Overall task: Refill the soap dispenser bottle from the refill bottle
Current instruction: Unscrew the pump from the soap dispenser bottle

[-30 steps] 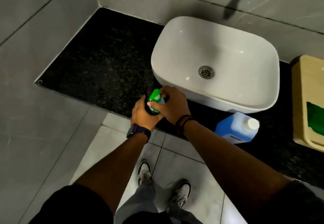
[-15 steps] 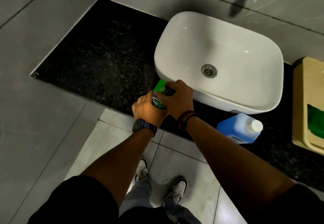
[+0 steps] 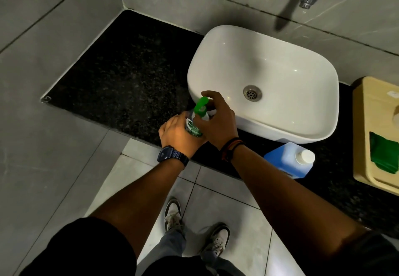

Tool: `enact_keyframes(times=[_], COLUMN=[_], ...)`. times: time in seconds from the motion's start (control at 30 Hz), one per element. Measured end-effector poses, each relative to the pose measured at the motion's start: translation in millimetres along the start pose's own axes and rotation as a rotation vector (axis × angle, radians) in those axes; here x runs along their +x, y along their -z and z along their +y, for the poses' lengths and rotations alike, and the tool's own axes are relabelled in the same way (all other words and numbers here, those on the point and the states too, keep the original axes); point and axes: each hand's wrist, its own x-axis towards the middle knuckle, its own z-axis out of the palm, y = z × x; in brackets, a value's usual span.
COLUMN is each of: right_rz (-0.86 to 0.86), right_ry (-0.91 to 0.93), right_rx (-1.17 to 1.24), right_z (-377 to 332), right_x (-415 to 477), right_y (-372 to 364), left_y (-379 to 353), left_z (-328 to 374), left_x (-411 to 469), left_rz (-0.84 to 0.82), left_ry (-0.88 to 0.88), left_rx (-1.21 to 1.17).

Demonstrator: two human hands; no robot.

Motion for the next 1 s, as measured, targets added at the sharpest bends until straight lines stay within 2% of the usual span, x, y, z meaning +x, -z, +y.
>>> enact_keyframes(times=[0.13, 0.3, 0.43, 0.53, 0.67, 1.0], right_rz=[0.073, 0.037, 0.109, 0.069, 0.119, 0.106], right_ry=[-0.057, -0.046, -0.083, -0.066, -0.081, -0.081], right_rx=[0.028, 0.070, 0.064, 0.086, 0.082, 0.098], right_z=[0.2, 0.3, -0.3, -0.4, -1.7, -2.9], right_x=[-3.2, -7.1, -8.3, -9.6, -9.4, -9.9], right_y=[-1.2, 0.2, -0.2, 0.7, 0.4, 1.5], left_y=[1.7, 3.3, 4.0, 5.0, 5.0, 3.5], left_z=[0.6, -1.7, -0.5, 0.4, 3.3, 3.7], left_x=[-1.1, -3.5, -4.9, -4.7, -5.0, -4.8], left_rz=[0.011, 0.005, 0.030, 0.028, 0.030, 0.033], left_ry=[-0.002, 0.013, 0.007, 0.013, -0.004, -0.005], left_rx=[-0.010, -0.032, -0.024, -0.025, -0.013, -0.013])
